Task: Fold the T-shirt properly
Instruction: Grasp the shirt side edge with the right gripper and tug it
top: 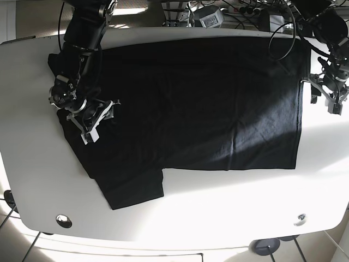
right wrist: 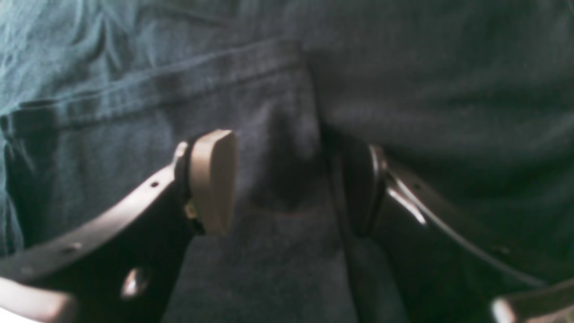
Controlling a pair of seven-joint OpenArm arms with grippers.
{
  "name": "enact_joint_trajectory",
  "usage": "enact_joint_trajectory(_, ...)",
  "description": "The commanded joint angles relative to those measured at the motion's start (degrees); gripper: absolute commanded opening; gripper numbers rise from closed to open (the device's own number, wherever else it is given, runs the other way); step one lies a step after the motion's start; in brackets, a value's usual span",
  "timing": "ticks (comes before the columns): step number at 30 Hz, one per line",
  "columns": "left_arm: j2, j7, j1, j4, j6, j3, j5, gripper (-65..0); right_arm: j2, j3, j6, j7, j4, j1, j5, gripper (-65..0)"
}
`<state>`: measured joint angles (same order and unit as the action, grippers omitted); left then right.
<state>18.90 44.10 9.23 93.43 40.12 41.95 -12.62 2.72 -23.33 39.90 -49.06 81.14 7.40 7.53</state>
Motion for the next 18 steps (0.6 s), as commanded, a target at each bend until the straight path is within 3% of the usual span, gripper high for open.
enact_joint_trajectory(1, 1.10, -1.24, -0.40, 0.86, -0.12, 0.38, -0.43, -38.2, 0.40, -0.10, 0.10, 1.45, 0.83, 1.08, 0.87, -28.5)
enact_joint_trajectory(16, 1.10, -1.24, -0.40, 0.86, -0.12, 0.38, -0.43, -38.2, -0.04, -0.01, 0.10, 1.54, -2.24, 0.38, 0.95, -28.7)
enact_joint_trajectory(18, 1.10, -1.24, -0.40, 0.86, -0.12, 0.38, -0.43, -38.2, 0.31, -0.01, 0.10, 1.19, -0.84, 0.38, 4.03, -29.3)
